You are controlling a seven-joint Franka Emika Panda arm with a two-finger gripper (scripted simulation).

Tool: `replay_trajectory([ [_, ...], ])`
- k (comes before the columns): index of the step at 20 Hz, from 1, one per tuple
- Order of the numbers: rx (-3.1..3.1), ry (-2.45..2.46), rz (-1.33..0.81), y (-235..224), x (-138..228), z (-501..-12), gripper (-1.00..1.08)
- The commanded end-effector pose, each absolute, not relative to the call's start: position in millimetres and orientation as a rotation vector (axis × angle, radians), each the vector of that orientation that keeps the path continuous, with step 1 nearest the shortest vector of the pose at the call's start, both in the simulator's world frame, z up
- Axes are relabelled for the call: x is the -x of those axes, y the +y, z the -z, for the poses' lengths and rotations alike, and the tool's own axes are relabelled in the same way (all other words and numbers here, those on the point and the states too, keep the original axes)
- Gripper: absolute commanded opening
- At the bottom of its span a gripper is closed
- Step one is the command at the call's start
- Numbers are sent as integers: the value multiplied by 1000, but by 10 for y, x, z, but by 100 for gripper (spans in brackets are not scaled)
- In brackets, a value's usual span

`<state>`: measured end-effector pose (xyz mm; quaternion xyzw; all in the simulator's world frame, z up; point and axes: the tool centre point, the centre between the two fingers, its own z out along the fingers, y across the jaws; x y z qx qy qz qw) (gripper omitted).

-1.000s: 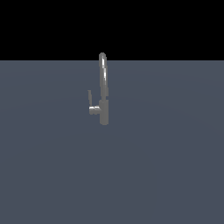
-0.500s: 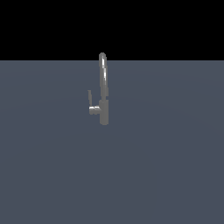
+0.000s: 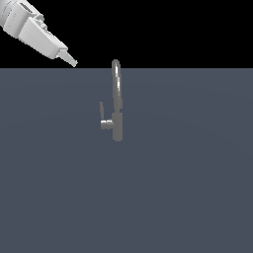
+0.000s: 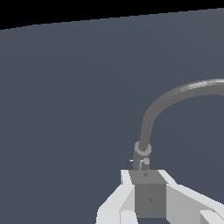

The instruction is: Turn on the faucet by rotating a designated handle.

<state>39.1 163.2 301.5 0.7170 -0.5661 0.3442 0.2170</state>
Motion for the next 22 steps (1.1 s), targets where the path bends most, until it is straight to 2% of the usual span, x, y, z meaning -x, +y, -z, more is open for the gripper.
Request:
replay_trajectory([
  [1,-1946,-1615,-925,1474,-505,-2653,-100],
  [6,-1879,-1689,-876,1193,-626,-2100,-100],
  [11,-1835,-1738,-841,999,-671,-1744,-100],
  [22,-1815,-1759,-826,909,-653,-1600,-100],
])
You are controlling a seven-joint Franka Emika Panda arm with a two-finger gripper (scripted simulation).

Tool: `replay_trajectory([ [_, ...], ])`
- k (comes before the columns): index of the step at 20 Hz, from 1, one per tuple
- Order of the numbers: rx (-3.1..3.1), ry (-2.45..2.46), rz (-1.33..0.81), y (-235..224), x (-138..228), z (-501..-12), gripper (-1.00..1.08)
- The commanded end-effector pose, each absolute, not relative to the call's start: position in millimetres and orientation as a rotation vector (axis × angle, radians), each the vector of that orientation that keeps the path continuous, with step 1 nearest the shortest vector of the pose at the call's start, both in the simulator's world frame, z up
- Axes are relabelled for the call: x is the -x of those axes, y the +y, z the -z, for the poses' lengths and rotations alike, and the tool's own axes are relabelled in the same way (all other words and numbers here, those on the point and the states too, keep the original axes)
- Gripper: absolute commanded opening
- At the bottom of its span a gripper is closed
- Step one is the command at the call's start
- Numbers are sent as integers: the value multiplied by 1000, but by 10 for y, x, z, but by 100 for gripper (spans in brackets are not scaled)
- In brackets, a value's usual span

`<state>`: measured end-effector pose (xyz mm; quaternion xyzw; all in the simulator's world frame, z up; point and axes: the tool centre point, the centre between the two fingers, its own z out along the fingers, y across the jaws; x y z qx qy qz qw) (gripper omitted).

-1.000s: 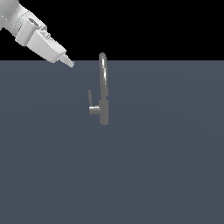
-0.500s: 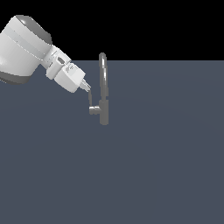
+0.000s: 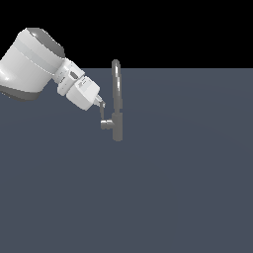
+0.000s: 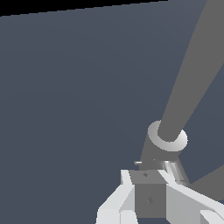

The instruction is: Turn on the faucet by rotating a designated handle.

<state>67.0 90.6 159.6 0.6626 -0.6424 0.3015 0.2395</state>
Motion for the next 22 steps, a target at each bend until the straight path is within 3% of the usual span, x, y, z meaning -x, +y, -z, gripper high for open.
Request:
replay_trajectory([
  [1,-1815,-1759,-826,906,-626,-1606,-100],
  [22,-1822,-1756,-830,880,-121,-1615,-100],
])
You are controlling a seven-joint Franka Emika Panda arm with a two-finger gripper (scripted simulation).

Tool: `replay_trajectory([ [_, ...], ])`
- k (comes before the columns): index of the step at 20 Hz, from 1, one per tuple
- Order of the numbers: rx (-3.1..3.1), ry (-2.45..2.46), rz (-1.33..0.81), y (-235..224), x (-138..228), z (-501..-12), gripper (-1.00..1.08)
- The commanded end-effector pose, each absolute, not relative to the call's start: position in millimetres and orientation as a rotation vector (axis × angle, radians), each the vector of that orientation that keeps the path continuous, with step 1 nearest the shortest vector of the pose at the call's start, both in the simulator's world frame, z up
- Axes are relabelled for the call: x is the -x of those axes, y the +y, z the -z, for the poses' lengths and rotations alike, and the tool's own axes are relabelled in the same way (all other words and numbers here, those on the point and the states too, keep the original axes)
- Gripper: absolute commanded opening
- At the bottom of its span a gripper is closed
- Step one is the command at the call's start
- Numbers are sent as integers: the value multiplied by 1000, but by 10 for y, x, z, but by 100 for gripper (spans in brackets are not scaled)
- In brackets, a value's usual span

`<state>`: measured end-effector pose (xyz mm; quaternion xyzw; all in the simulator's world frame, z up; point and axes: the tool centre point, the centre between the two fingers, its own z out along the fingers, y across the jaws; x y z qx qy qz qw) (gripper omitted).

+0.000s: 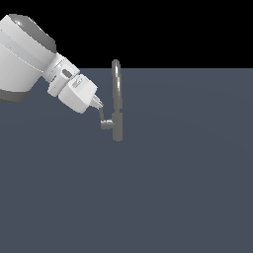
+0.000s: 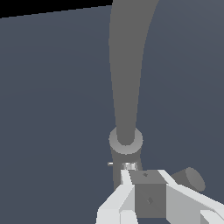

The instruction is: Turn on the faucet by rotating a designated handle.

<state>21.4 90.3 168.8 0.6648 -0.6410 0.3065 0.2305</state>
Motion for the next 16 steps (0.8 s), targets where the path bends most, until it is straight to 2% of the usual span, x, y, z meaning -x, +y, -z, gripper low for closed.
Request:
replay_trajectory([
  [1,-1821,-1756,-830,874,-89,-1603,-100],
  [11,-1816,-1759,-826,831,243,-1483,-100],
  [13,-1835,-1758,-847,913,156,-1561,-100],
  [16,-1830,-1758,-842,884,238,-1413,-100],
])
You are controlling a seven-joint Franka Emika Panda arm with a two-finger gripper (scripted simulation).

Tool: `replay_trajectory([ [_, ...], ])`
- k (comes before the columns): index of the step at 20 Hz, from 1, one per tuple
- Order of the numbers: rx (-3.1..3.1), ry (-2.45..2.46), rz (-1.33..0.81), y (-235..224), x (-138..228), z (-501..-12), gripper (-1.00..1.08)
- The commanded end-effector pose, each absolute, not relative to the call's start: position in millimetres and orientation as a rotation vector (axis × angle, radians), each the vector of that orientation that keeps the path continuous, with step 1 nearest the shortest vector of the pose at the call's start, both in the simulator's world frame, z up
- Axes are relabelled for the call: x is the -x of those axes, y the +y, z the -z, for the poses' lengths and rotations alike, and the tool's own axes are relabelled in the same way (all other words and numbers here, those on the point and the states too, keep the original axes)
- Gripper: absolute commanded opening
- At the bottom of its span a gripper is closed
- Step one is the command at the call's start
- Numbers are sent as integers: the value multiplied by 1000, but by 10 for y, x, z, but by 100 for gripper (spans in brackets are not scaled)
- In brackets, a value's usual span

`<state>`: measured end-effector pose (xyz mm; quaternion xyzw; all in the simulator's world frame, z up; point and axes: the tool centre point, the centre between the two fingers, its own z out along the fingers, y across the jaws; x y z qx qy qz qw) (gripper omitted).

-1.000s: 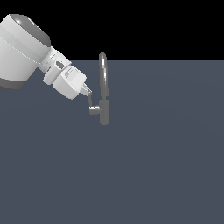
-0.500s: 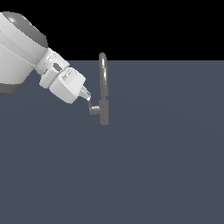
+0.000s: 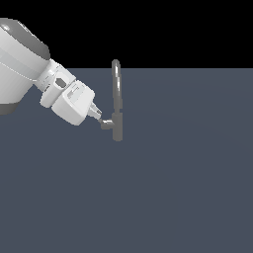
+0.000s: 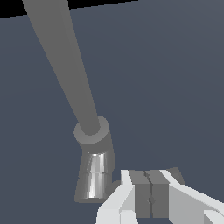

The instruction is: Turn on the faucet by rotating a designated handle.

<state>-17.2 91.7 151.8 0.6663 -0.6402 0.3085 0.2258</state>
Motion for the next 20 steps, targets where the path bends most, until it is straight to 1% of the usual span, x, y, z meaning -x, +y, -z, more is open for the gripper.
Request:
replay_trajectory([
  [1,-1828,-1759,-840,875,266,-1364,-100],
  [8,-1816,-1759,-827,809,465,-1013,-100],
  [9,-1816,-1759,-827,809,465,-1013,-100],
  [10,-1839,-1762,-853,914,368,-1156,-100],
  [20,-1820,-1760,-831,838,331,-623,-100],
])
